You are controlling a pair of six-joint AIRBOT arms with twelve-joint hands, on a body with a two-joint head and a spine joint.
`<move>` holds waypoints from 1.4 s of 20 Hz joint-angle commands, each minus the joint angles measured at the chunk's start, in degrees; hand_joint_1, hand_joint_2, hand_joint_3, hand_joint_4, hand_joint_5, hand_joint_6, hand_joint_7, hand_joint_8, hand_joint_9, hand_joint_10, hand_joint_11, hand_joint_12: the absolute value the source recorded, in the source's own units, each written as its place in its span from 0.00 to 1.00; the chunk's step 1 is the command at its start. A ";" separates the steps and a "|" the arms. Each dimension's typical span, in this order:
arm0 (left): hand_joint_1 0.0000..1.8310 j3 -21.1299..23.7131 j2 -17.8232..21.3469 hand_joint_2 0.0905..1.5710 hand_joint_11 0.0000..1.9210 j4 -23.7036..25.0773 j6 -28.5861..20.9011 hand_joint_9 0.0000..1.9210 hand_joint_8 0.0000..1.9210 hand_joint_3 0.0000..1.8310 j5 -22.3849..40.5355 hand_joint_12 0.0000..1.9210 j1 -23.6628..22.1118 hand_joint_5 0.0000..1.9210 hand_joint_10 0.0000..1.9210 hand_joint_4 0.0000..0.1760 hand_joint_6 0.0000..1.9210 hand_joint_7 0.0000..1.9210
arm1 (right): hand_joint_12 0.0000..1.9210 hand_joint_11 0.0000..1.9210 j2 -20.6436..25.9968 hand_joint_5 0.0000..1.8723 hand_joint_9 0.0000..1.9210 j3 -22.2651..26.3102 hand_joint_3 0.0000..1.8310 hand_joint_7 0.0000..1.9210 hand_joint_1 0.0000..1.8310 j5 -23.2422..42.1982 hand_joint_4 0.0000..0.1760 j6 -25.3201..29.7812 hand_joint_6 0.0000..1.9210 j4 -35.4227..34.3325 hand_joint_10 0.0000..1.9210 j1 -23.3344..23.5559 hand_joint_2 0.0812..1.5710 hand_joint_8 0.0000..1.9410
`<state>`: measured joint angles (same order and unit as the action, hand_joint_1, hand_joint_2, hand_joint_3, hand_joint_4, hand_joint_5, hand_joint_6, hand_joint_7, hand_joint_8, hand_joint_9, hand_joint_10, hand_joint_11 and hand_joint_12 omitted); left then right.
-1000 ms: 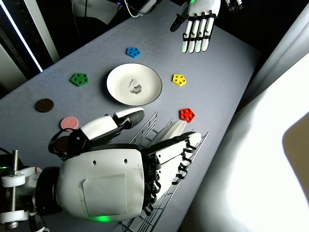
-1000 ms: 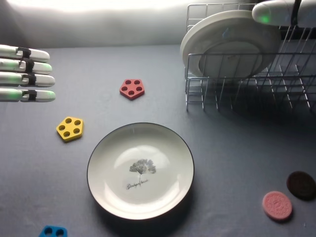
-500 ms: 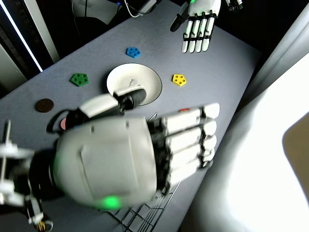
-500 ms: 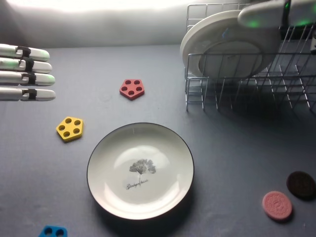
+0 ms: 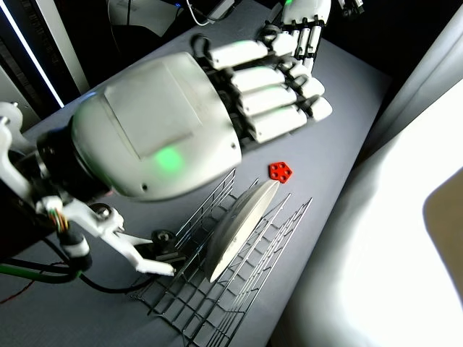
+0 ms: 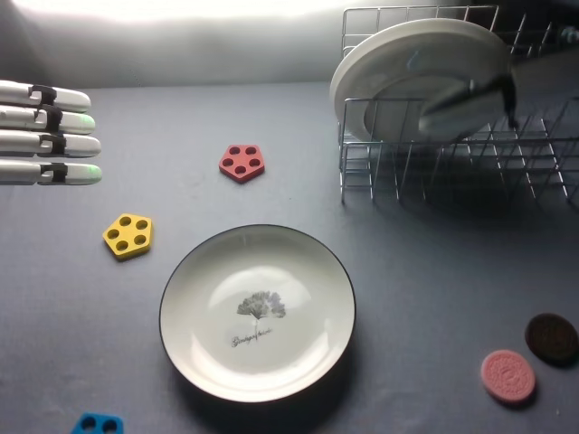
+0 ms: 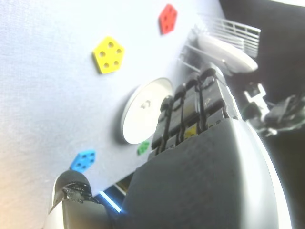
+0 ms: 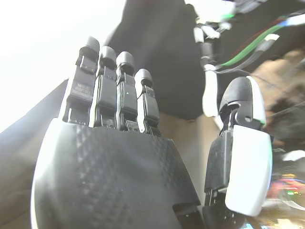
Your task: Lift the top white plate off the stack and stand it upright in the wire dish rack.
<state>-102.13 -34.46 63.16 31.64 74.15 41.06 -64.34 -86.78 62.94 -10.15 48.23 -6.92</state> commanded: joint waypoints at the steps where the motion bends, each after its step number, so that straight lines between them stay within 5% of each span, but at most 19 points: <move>1: 0.04 -0.22 0.74 0.51 0.02 -4.91 0.34 0.00 0.00 0.00 3.10 0.01 -1.00 0.00 0.00 0.00 0.00 0.00 | 0.00 0.12 1.08 0.11 0.10 0.13 0.00 0.12 0.35 4.75 0.38 -0.61 0.00 -3.73 0.00 0.69 0.59 0.00; 9: 0.05 -0.19 0.78 0.51 0.01 -4.91 0.31 0.00 0.00 0.00 3.23 0.00 -1.00 0.00 0.00 0.00 0.00 0.00 | 0.00 0.11 2.40 0.07 0.09 5.76 0.00 0.10 0.32 4.16 0.36 -3.99 0.00 7.02 0.00 -4.01 0.60 0.00; 28: 0.05 -0.13 0.96 0.51 0.02 -4.91 0.30 0.00 0.00 0.00 3.55 0.01 -0.97 0.00 0.00 0.00 0.00 0.00 | 0.00 0.13 8.89 0.06 0.09 15.04 0.00 0.09 0.28 3.31 0.42 -8.15 0.01 7.48 0.00 -7.66 0.61 0.00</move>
<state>-102.13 -34.11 63.07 31.64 74.24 41.08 -56.16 -72.10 61.43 -18.13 60.25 -14.59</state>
